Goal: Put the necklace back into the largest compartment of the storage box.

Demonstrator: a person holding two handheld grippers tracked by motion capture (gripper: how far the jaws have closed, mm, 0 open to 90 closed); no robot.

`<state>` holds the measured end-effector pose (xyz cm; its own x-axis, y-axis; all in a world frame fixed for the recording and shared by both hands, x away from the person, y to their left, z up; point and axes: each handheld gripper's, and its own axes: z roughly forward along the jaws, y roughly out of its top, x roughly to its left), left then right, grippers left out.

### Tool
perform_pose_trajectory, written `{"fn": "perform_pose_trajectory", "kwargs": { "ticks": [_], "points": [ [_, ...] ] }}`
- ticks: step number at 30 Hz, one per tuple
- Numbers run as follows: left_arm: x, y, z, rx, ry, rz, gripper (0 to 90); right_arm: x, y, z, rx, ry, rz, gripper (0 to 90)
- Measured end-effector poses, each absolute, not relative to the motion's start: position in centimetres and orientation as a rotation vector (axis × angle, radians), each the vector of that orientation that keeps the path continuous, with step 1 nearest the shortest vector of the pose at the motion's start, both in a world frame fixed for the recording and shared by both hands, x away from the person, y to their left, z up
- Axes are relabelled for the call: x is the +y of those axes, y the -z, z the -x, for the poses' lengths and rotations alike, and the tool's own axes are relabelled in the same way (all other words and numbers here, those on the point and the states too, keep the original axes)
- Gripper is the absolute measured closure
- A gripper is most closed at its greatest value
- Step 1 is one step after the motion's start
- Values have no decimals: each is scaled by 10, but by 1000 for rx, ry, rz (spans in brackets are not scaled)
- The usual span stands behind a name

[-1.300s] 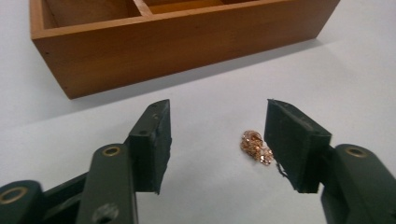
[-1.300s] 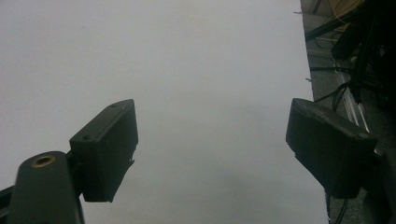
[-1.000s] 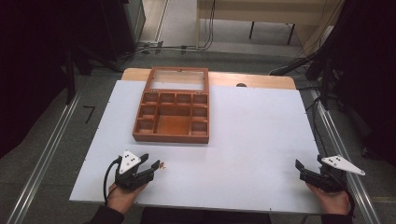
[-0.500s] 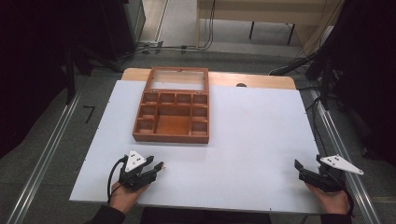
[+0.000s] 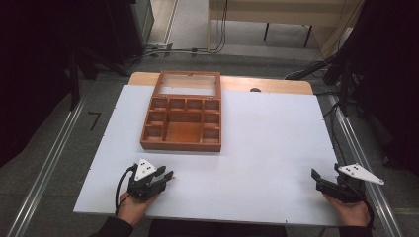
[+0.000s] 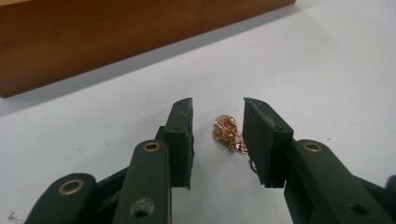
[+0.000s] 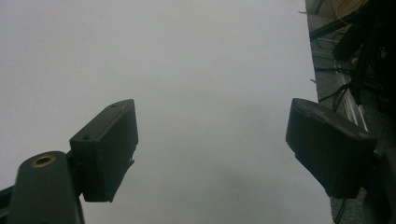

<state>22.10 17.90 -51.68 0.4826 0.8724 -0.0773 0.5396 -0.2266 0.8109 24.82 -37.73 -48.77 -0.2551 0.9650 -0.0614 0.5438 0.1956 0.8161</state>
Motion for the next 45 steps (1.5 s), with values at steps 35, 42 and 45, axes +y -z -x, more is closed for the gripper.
{"fn": "perform_pose_trajectory", "kwargs": {
  "ticks": [35,42,45],
  "points": [
    [173,518,-225,1169,-508,-1974,868,-377,488,-249,1892,-909,-1398,153],
    [175,516,-225,1174,-497,-1956,873,-377,488,-249,1892,-908,-1401,153],
    [176,515,-224,1171,-489,-1948,872,-377,488,-249,1891,-908,-1401,153]
  ]
}}
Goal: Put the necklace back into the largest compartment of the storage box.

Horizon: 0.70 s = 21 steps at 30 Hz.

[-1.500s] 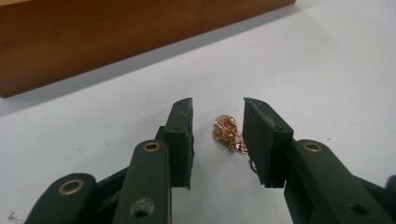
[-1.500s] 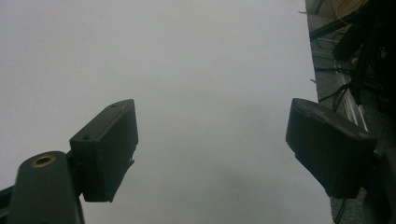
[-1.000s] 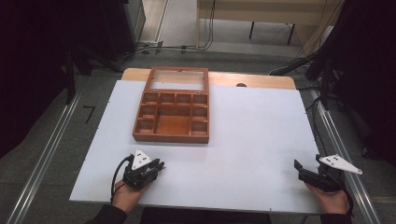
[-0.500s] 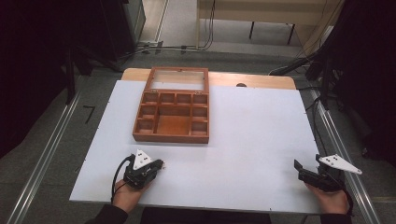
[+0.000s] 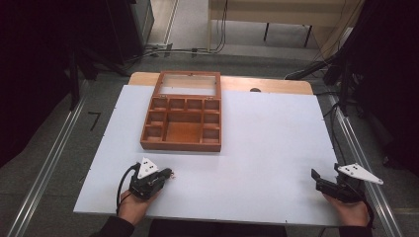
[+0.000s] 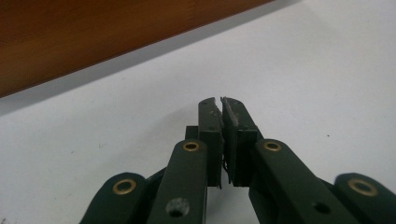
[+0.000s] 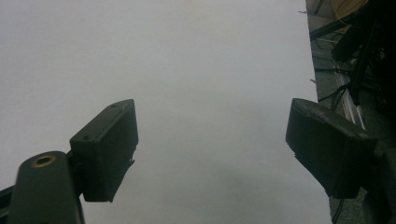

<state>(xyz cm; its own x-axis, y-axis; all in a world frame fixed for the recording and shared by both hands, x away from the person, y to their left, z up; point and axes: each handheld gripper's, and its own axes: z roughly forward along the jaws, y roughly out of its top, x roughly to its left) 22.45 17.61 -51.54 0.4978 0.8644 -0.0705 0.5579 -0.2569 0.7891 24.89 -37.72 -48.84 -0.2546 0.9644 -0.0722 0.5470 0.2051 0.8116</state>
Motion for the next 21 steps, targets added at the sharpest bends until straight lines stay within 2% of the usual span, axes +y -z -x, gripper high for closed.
{"fn": "perform_pose_trajectory", "kwargs": {
  "ticks": [21],
  "points": [
    [187,498,-216,1166,-495,-1814,874,-378,489,-249,1892,-910,-1402,154]
  ]
}}
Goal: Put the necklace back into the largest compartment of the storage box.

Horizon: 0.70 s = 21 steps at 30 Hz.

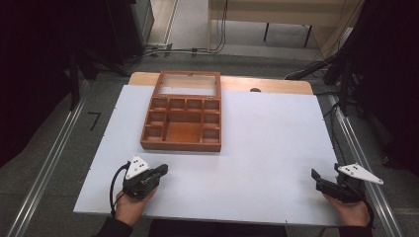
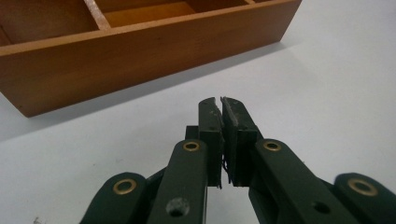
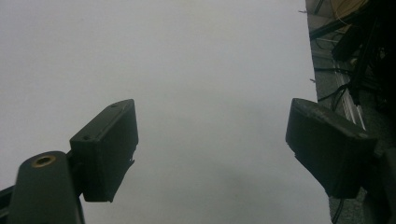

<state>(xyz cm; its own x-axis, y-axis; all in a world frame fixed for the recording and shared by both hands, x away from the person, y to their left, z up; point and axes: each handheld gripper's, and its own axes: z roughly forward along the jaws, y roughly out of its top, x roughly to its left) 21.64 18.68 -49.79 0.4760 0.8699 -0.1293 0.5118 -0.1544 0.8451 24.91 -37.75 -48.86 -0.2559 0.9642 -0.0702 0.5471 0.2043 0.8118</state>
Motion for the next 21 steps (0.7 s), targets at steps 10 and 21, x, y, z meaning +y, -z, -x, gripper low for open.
{"fn": "perform_pose_trajectory", "kwargs": {
  "ticks": [10,21],
  "points": [
    [184,488,-218,1150,-496,-1767,874,-378,489,-250,1899,-909,-1399,153],
    [179,483,-225,1164,-484,-1747,873,-378,490,-250,1898,-906,-1398,154]
  ]
}}
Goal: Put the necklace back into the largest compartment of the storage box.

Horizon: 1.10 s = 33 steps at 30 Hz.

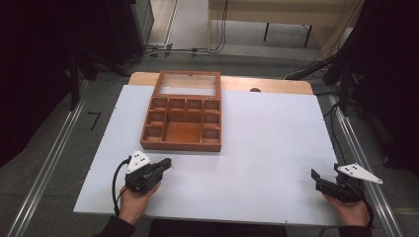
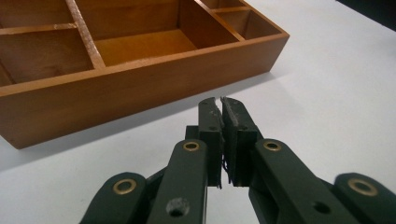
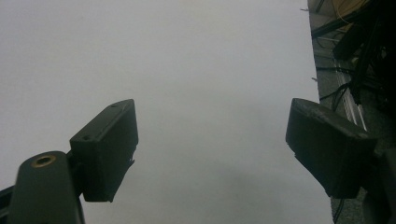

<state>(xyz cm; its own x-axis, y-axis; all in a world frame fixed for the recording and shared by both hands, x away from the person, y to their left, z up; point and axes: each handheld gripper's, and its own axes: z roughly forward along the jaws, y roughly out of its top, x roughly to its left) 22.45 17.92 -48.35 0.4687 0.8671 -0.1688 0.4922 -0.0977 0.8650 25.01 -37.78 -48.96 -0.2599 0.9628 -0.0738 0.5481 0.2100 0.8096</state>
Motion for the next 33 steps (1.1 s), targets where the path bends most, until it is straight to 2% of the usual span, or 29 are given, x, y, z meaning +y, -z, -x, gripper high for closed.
{"fn": "perform_pose_trajectory", "kwargs": {
  "ticks": [33],
  "points": [
    [173,477,-234,1153,-473,-1715,875,-377,491,-252,1907,-902,-1396,154]
  ]
}}
